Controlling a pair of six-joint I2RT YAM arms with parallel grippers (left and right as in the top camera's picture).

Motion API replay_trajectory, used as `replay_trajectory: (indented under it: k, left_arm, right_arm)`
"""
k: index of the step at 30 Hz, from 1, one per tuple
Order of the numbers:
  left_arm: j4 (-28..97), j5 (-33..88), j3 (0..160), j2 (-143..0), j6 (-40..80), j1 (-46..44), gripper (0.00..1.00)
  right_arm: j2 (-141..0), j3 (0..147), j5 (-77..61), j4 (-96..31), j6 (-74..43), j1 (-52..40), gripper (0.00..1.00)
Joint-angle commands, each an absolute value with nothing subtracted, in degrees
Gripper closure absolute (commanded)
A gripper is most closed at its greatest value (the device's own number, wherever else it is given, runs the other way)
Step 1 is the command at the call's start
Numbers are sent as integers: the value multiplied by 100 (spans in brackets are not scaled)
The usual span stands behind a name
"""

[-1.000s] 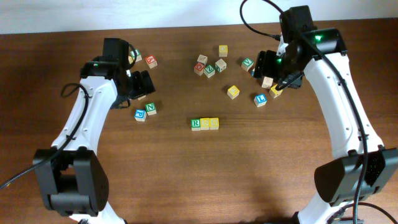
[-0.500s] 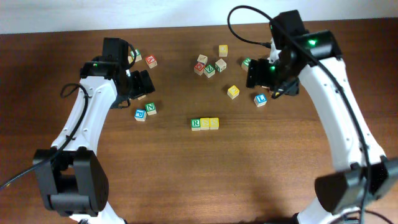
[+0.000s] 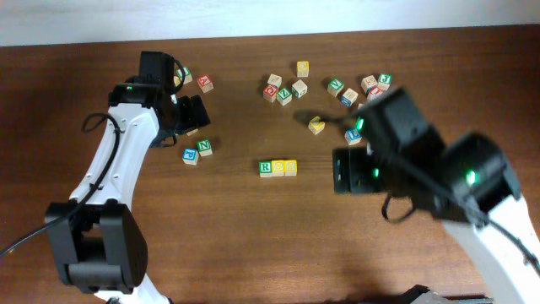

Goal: Spell out RSS

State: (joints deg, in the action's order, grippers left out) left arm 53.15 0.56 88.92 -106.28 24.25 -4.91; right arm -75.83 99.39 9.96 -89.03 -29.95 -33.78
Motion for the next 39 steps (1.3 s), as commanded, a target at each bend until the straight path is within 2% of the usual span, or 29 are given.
replay_trajectory:
  k: [1, 23, 26, 28, 32, 39]
  left_arm:
    - [5310, -1, 8989, -10519, 2414, -471, 1]
    - [5310, -3, 8989, -10519, 2414, -469, 1]
    - [5310, -3, 8989, -10519, 2414, -469, 1]
    - [5310, -3, 8989, -10519, 2414, -471, 1]
    - [5310, -3, 8989, -10519, 2414, -469, 1]
    - [5310, -3, 8989, -10519, 2414, -471, 1]
  right_arm:
    - [-6925, 9598, 1717, -8941, -3651, -3920, 2]
    - [-6340, 9502, 1857, -9218, -3406, -4032, 2]
    - [-6106, 9303, 1737, -8818, -2751, -3669, 2]
    - [-5640, 8661, 1212, -8012, -1809, -2943, 2]
    - [-4772, 7225, 364, -6674, -716, -1833, 1]
    - [-3354, 5201, -150, -5157, -320, -1009, 2]
